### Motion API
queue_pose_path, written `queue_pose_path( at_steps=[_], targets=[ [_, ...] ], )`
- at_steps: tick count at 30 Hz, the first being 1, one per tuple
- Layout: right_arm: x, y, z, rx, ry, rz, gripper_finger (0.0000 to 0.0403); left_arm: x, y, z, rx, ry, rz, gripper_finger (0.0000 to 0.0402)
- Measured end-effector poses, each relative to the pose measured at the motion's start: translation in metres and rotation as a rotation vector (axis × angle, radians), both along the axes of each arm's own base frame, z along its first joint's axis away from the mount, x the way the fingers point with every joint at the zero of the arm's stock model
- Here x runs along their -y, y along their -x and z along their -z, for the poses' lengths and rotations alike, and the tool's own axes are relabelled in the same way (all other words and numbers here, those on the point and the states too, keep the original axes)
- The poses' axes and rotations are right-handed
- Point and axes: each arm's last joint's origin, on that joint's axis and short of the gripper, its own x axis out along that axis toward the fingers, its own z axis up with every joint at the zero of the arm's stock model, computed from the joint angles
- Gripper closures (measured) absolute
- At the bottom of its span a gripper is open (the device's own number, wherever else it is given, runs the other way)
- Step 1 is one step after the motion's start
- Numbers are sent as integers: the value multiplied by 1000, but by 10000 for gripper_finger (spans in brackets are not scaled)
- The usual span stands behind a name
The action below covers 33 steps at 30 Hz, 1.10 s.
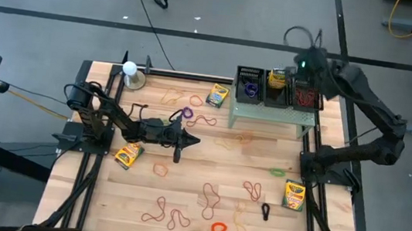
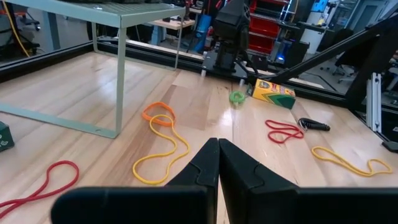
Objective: Pick & Place Office Desk Supplies
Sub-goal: Put the blue spring keychain into the left black basket on the shelf
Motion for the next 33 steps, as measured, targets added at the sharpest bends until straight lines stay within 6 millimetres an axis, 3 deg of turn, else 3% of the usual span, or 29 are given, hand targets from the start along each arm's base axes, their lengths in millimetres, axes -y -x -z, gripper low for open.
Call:
queue_pose_path(
  at_steps=[3,6,12,17,25,29,33],
  targets=[
    [-33,-14,5,-29,70,-129,352,0,0,0,-1,0,-1,388],
    [-62,-27,24,-43,116,-254,394,0,0,0,0,12,-3,388],
    [-107,-51,84,-4,151,-450,376,-1,0,0,3,37,-9,388],
    [-136,-62,126,76,164,-578,389,-1,0,0,4,51,-12,388],
    [-167,-71,166,217,175,-821,389,-4,1,1,-18,107,-28,389],
    [-172,-72,182,288,185,-939,387,-4,5,-9,-62,106,-29,396],
    [-172,-68,199,244,184,-1041,395,-5,15,-26,-122,95,-50,396]
  ],
)
